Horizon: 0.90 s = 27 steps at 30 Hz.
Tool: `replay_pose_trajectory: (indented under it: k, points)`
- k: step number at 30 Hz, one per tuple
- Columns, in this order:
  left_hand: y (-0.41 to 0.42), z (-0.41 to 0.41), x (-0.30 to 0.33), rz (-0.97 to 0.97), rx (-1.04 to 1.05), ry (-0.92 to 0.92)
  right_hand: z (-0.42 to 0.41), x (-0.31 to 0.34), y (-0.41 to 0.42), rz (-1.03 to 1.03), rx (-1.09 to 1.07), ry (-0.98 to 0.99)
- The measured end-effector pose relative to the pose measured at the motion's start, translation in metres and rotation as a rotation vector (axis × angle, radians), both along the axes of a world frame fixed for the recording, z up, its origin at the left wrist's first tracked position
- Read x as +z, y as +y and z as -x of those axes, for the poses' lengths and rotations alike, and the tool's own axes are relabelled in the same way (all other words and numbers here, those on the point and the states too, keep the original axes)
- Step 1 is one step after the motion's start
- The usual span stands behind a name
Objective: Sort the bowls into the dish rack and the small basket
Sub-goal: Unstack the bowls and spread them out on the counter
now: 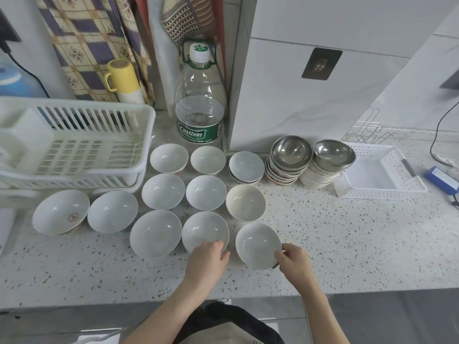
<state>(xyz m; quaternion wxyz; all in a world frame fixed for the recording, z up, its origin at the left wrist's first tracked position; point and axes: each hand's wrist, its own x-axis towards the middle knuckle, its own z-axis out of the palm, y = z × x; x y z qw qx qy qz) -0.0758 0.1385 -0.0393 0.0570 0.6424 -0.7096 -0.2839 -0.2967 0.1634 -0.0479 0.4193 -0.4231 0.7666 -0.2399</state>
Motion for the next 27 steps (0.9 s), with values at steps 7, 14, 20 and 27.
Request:
replay_pose_trajectory:
  k: [7, 14, 20, 27]
  points:
    - [0.000, -0.003, -0.007, 0.074, -0.044, -0.087, -0.010, -0.004, -0.003, -0.017, 0.039, -0.024]
    - [0.001, -0.005, -0.010, 0.096, -0.013, -0.086, -0.011, -0.008, -0.004, -0.024, 0.049, -0.058]
    - [0.003, -0.011, -0.009, 0.084, 0.028, -0.056, -0.010, -0.010, -0.004, -0.035, 0.050, -0.100]
    - [0.002, -0.012, -0.009, 0.075, 0.039, -0.018, -0.008, -0.008, -0.005, -0.060, 0.093, -0.105]
